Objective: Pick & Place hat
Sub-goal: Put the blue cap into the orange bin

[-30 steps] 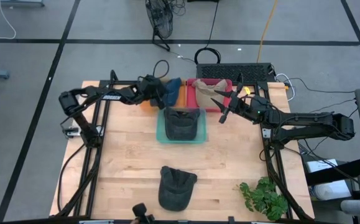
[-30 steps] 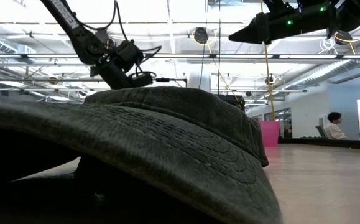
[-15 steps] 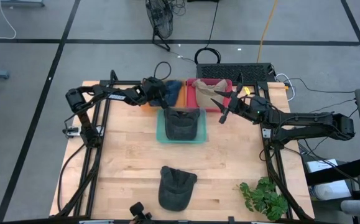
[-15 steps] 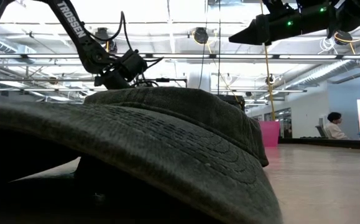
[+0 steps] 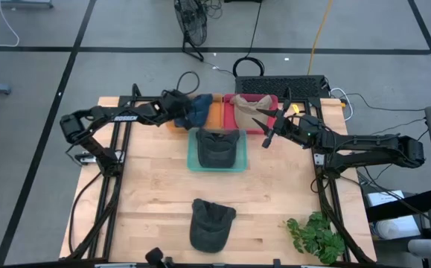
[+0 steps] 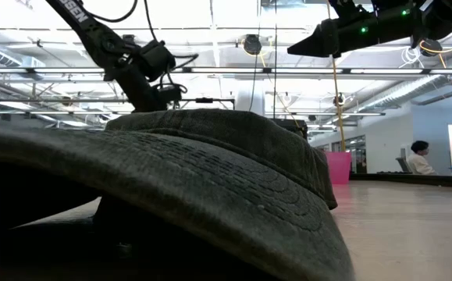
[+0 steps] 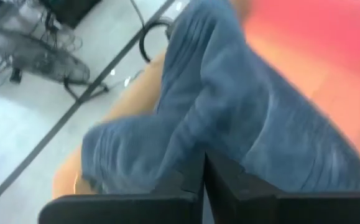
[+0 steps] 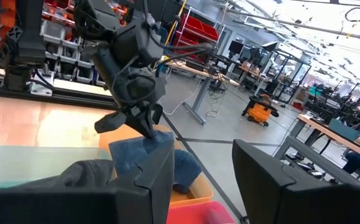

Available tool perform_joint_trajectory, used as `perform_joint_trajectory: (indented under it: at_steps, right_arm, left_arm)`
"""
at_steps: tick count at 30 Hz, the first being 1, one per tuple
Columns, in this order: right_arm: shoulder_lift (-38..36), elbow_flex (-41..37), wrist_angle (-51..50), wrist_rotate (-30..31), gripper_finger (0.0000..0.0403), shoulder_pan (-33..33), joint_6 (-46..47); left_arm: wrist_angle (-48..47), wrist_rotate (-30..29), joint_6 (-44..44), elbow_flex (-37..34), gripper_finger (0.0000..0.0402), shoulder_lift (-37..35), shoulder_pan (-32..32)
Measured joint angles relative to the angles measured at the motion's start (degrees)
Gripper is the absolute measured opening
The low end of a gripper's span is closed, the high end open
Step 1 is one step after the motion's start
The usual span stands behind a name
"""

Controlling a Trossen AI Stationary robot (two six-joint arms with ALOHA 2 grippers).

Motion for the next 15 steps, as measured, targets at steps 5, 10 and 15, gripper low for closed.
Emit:
perform_joint_trajectory:
  at_steps: [5,10,15]
  right_arm:
    - [-0.01,0.0,0.02,-0.02,0.0141,0.0,0.16]
    - [0.0,0.0,0.65,-0.09,0.0141,0.0,1.95]
    - [0.0,0.0,0.87,-0.09,0.0141,0.0,1.75]
  left_arm:
    - [-1.59,-4.42,-0.01,0.02,0.0029,1.23,0.39]
    - [2.56,-5.05,4.66,0.0,0.003,0.83,0.82]
    - [5.03,2.09,15.31,0.14,0.0031,-1.31,0.66]
